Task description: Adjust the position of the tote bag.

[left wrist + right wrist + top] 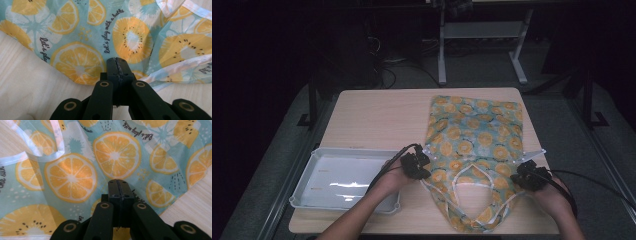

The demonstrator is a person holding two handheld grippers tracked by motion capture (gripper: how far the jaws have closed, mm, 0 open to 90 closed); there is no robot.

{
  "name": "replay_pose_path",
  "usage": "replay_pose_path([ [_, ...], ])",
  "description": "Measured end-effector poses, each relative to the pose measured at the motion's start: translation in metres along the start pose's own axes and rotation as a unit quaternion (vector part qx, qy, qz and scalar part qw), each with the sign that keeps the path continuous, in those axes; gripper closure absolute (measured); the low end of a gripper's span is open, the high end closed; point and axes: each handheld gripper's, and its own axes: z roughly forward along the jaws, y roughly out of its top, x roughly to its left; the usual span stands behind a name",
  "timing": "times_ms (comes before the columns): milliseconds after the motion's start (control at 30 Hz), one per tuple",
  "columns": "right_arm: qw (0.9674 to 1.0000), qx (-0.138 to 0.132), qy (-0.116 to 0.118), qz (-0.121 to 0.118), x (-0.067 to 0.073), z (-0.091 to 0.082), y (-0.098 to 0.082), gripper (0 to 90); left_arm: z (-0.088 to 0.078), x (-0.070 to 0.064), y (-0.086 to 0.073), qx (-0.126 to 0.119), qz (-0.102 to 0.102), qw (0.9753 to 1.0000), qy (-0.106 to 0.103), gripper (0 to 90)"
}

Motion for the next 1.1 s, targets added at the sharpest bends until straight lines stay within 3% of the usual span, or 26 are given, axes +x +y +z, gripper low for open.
replay_pose_path([
  [300,0.9999,0.003,0.011,-0.005,0.005,-0.001,0.000,89.6,-0.004,-0.010,-0.005,0.018,0.003,0.9998,-0.003,90.0],
  [633,0.9993,0.011,0.022,-0.028,0.016,-0.002,0.002,89.6,-0.011,-0.023,-0.017,0.032,0.010,0.9994,-0.002,90.0],
  [1100,0.9981,0.008,0.033,-0.051,0.032,-0.007,-0.006,89.6,-0.017,-0.034,-0.032,0.029,-0.001,0.9995,-0.015,90.0],
])
